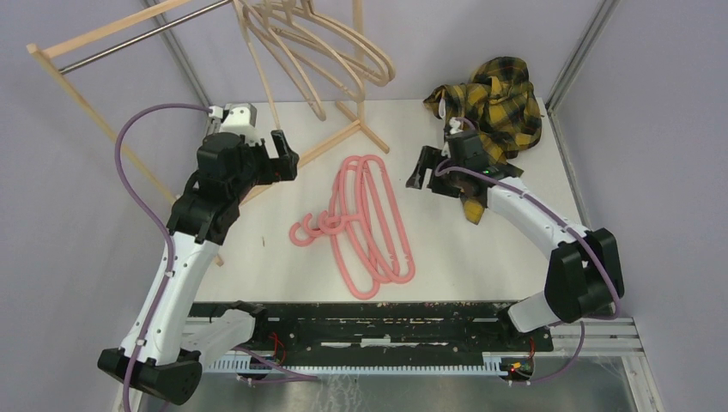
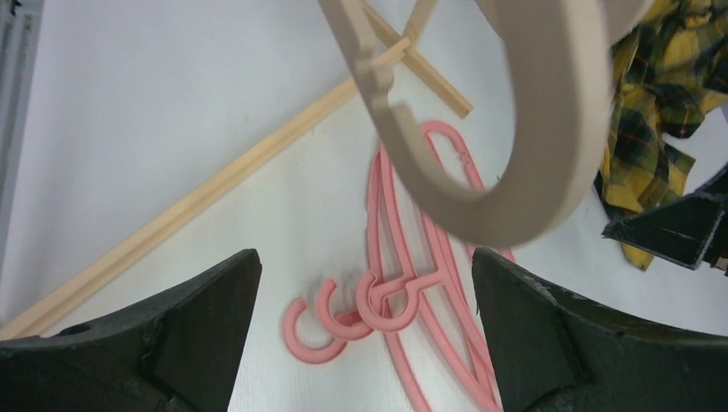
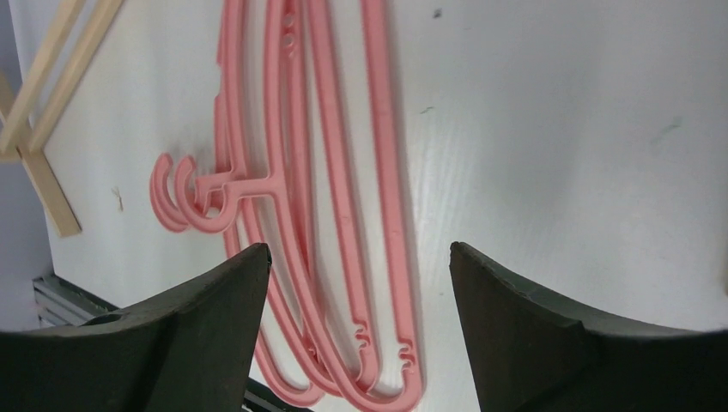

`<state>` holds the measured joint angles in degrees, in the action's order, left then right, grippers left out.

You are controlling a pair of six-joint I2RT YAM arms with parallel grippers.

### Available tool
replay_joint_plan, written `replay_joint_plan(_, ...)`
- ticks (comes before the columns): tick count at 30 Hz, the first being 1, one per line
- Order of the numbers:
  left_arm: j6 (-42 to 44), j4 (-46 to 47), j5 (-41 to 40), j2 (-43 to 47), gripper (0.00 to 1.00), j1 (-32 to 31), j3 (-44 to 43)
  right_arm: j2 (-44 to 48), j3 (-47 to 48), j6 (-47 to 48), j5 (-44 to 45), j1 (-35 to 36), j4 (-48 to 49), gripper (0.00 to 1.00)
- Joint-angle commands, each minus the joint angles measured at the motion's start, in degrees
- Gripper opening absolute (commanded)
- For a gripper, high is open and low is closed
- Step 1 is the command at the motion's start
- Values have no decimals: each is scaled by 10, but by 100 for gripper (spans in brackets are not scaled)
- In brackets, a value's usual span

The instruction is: Organize the hangers

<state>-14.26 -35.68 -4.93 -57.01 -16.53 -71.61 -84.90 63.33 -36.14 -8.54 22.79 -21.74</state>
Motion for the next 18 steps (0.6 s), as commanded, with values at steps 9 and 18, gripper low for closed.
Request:
replay_joint_plan(9,-91,48,64,121,99,-2,199,-185,167,38,24,190,-12,76)
replay_joint_plan(18,-107,74,87,138,99,-4,251,-310,252,44,49,206,-33,67)
